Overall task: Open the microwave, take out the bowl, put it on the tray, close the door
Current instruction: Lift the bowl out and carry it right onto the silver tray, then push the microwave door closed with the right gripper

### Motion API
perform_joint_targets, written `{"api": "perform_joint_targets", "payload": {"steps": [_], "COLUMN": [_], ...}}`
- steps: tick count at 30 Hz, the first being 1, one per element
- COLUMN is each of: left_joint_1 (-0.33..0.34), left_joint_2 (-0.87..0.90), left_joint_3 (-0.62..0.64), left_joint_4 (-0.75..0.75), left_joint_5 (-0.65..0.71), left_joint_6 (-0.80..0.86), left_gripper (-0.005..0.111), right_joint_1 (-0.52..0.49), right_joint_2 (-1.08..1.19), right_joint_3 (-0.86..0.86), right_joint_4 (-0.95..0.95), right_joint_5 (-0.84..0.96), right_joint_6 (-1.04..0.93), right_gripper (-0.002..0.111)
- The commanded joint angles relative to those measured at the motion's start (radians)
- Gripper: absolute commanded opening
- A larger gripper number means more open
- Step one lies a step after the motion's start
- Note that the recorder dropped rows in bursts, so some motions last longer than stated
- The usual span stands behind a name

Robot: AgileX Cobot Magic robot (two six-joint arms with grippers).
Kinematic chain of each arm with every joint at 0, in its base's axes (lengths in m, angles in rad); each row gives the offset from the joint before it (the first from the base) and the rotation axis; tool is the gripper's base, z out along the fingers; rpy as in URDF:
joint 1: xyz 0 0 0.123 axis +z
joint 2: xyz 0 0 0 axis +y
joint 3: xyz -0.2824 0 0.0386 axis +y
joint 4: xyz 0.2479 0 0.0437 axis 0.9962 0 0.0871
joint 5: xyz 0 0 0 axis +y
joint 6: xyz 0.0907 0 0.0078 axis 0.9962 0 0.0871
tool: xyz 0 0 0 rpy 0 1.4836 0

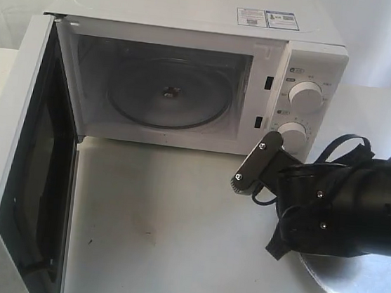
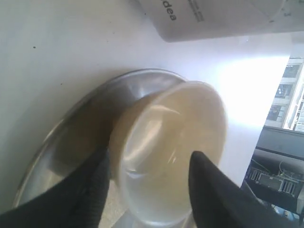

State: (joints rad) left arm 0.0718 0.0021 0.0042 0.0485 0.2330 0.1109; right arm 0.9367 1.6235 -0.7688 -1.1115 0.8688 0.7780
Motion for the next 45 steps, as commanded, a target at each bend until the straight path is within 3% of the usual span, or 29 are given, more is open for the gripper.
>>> {"api": "perform_joint_targets", "payload": {"steps": [1,5,10,15,19,24,32,36,45], "left_joint_1": [-0.003,-0.003,-0.003,-0.003,-0.003,-0.003,-0.003,-0.003,-0.003], "left_joint_2": [-0.002,-0.002,-0.002,-0.002,-0.002,-0.002,-0.002,-0.002,-0.002], "left_joint_3": [-0.004,-0.004,-0.004,-0.004,-0.004,-0.004,-0.004,-0.004,-0.004], "left_joint_4": [-0.004,-0.004,-0.004,-0.004,-0.004,-0.004,-0.004,-0.004,-0.004], "left_joint_5": [-0.002,-0.002,-0.002,-0.002,-0.002,-0.002,-0.002,-0.002,-0.002], "left_joint_6": [-0.002,-0.002,-0.002,-0.002,-0.002,-0.002,-0.002,-0.002,-0.002], "left_gripper": [0.000,0.000,0.000,0.000,0.000,0.000,0.000,0.000,0.000], "right_joint_1": [-0.010,0.017,0.089,0.162,0.271,0.384,0.481,0.515,0.518], "right_joint_2": [-0.009,-0.071,-0.216,-0.286,-0.235,-0.092,0.173,0.227,0.233], "right_joint_3": [0.002,0.002,-0.024,-0.203,-0.368,-0.493,-0.557,-0.557,-0.557], "right_joint_4": [-0.073,-0.092,-0.172,-0.272,-0.124,-0.111,-0.163,-0.187,-0.375], "right_joint_5": [-0.018,-0.155,-0.525,-1.026,-1.073,-1.164,-0.977,-0.621,0.284], "right_joint_6": [0.021,0.036,0.038,0.046,0.046,0.006,-0.139,-0.287,-0.234], "right_gripper": [0.047,0.031,0.002,0.000,0.000,0.000,0.000,0.000,0.000]}}
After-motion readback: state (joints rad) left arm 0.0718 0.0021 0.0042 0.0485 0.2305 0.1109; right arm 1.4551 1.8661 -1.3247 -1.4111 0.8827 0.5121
